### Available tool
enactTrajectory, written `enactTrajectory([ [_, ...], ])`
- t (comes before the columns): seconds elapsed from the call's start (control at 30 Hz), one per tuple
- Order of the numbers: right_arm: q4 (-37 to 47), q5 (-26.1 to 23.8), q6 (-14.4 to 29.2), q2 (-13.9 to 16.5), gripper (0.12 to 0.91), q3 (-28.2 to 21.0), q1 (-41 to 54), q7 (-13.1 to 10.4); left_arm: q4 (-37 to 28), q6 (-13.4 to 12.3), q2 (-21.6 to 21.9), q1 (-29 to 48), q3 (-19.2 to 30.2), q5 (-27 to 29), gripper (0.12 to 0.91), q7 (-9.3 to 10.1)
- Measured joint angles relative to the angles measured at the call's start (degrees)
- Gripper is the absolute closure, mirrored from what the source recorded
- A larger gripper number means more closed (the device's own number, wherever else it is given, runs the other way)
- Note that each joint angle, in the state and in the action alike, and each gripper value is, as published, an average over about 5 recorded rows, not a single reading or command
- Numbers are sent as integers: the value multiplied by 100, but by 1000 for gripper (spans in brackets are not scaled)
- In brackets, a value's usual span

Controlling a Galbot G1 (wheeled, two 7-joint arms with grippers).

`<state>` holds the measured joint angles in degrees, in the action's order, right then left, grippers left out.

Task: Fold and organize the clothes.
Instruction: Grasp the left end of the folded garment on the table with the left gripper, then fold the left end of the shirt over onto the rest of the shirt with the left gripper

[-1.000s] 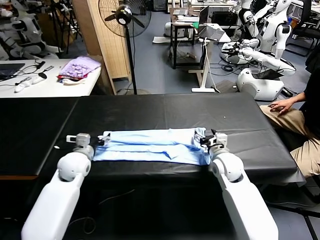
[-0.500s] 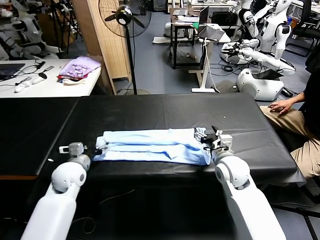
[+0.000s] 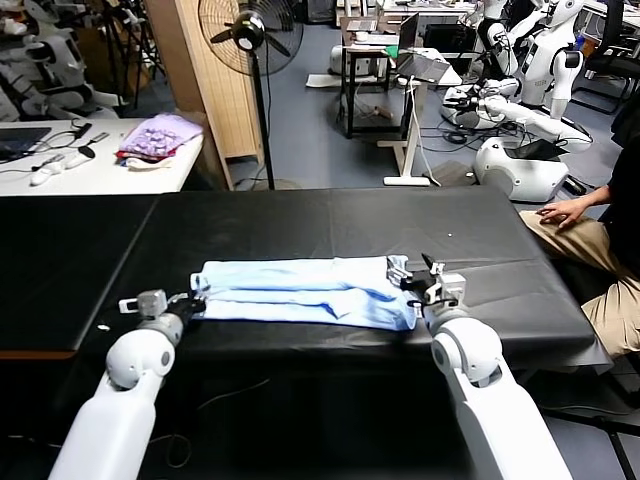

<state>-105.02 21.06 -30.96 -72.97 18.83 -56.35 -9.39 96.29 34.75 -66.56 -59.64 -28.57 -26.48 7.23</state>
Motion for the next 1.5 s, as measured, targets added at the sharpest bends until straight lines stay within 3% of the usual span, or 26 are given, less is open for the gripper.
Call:
enactTrajectory([
  [0.23,-121,-13,-28,-36,227,17,-104,-8,71,-347,237,-74,54,1333,871,-233],
  [0.4,-207,-9,-39,-30,227,32,-149,-18,27,-656,764,-190,-42,2222,872,-268],
  [0.5,-245,-9,-50,-62,227,32,-166,-29,43,-685,1181,-263,-124,2434,872,-259],
  [0.6,-289,-16,-65,-114,227,28,-211,-41,184,-554,1413,-336,-130,2446,872,-232],
  [0.77,-385,-28,-99,-129,227,74,-330,-65,696,-101,1219,-335,123,1892,872,-91],
  [1.0,-549,-30,-132,-68,227,238,-548,-91,1347,564,368,-60,677,90,872,424],
  [1.17,-586,-34,-138,-80,227,303,-634,-104,1371,613,-250,202,974,-679,872,608],
  [1.5,-574,-47,-149,-128,227,271,-630,-108,1211,582,-989,313,1274,-749,872,599],
])
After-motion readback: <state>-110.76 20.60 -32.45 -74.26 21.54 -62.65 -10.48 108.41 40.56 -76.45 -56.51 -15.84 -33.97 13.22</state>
